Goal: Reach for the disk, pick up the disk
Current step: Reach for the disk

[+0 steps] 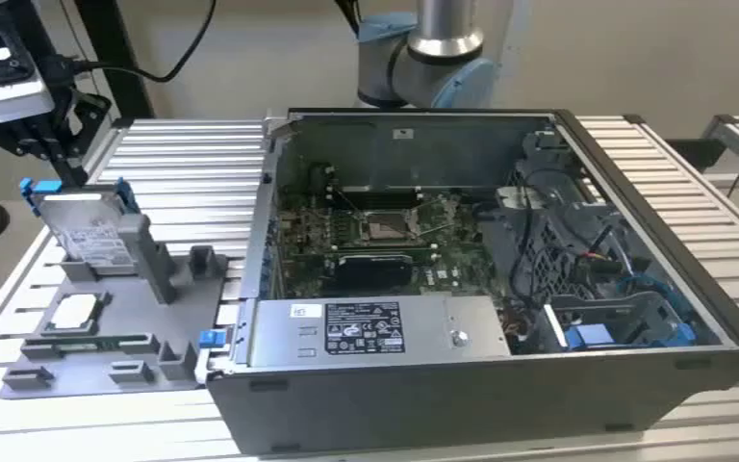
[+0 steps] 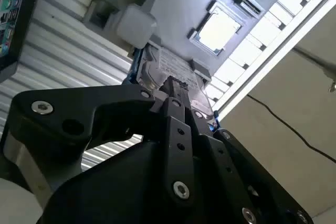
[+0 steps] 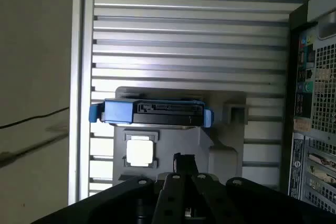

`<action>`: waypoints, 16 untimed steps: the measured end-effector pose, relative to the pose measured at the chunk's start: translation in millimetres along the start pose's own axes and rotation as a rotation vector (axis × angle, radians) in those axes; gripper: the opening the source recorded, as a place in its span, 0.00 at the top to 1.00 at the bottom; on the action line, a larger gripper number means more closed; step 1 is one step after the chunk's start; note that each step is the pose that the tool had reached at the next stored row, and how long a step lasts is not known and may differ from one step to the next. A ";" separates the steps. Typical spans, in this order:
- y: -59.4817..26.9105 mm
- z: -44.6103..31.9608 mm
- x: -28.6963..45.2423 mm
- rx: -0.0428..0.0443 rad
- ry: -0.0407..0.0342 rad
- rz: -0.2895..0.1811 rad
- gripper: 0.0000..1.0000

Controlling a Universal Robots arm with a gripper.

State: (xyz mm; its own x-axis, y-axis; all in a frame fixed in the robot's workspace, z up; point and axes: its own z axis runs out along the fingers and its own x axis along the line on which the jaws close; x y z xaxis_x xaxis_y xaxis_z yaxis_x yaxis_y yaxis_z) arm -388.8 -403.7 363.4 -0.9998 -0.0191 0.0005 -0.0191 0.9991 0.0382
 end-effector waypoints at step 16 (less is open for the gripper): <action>4.9 0.2 0.0 0.0001 0.0001 0.000 1.00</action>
State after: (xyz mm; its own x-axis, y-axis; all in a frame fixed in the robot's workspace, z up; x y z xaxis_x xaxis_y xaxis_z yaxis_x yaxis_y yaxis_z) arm -388.9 -398.8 363.4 -0.9998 -0.0191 0.0006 -0.0191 0.9991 0.0382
